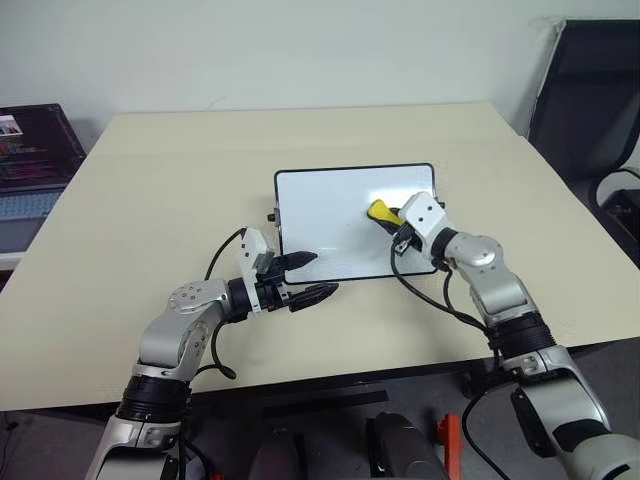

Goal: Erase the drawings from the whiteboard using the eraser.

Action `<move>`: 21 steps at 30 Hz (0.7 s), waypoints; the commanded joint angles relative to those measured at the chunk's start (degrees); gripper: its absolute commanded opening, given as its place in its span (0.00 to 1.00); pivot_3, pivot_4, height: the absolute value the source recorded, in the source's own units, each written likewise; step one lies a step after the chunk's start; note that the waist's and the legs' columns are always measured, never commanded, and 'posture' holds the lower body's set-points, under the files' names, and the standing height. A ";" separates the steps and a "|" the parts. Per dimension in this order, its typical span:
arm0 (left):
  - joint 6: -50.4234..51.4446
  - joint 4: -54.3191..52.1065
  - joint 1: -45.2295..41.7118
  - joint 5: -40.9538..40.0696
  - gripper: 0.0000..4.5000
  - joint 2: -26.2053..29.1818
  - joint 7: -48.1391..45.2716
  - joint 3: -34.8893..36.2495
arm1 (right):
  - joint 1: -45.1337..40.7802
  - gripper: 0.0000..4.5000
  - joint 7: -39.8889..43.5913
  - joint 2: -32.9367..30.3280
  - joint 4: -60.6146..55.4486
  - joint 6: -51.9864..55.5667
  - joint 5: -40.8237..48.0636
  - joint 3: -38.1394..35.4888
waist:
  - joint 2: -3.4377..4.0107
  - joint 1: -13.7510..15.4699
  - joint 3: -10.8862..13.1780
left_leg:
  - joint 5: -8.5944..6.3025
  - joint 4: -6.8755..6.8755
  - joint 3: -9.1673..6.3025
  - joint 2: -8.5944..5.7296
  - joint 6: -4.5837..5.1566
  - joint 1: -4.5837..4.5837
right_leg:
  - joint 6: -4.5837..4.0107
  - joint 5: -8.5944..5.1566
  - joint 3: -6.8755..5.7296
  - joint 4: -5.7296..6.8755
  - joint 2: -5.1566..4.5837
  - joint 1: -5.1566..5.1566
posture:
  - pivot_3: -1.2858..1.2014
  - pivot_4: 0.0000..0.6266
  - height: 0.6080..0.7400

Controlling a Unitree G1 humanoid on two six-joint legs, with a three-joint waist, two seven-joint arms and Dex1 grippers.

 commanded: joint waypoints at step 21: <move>-4.19 5.37 -6.79 1.47 1.00 -1.02 -3.31 0.20 | 5.07 0.15 0.37 0.02 -0.95 3.46 -1.50 1.54 | -0.13 -0.03 -0.08 | 0.07 -0.08 0.03 0.00 0.11 0.00 | 0.00 0.07 0.04 -0.04 0.02 -0.03 | 0.52 0.24 1.00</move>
